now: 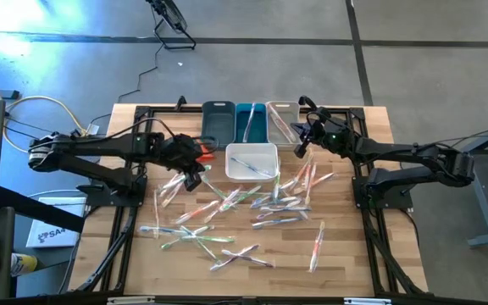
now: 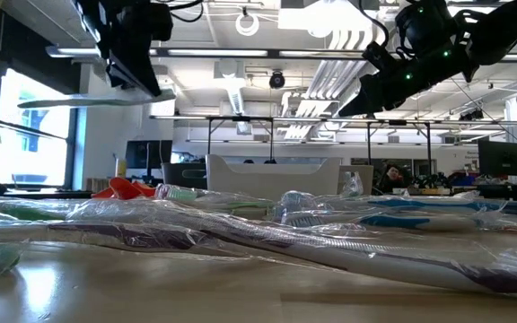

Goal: Pick & Place Toothbrushes
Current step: Put the green toothbrush into the dark blue bin

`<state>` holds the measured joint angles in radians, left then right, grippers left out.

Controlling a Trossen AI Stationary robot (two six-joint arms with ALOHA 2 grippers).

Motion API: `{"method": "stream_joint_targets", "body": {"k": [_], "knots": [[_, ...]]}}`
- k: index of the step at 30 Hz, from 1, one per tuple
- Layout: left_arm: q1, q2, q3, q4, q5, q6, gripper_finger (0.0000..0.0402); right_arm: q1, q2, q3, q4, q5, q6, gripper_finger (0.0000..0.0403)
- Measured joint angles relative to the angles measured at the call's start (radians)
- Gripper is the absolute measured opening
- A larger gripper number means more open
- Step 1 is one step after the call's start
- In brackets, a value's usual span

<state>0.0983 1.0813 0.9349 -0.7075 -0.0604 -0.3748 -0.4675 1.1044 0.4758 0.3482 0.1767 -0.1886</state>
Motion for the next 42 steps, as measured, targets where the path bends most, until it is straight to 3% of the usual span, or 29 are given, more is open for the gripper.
{"method": "stream_joint_targets", "body": {"k": [7, 17, 25, 30, 42], "knots": [[0.008, 0.000, 0.040, 0.008, -0.086, 0.004, 0.0000, 0.000, 0.000, 0.000, 0.000, 0.000, 0.000, 0.0003], [0.196, 0.004, 0.047, 0.143, -0.099, 0.073, 0.0000, 0.000, 0.000, 0.000, 0.000, 0.000, 0.000, 0.0003], [0.356, 0.007, 0.047, 0.260, -0.076, 0.169, 0.0000, 0.000, 0.000, 0.000, 0.000, 0.000, 0.000, 0.0003], [0.421, 0.040, 0.047, 0.434, -0.072, 0.236, 0.0000, 0.000, 0.000, 0.000, 0.000, 0.000, 0.000, 0.0003], [0.556, 0.221, 0.046, 0.692, 0.070, 0.259, 0.0000, 0.000, 0.000, 0.000, -0.001, 0.003, 0.000, 0.0002]]}}
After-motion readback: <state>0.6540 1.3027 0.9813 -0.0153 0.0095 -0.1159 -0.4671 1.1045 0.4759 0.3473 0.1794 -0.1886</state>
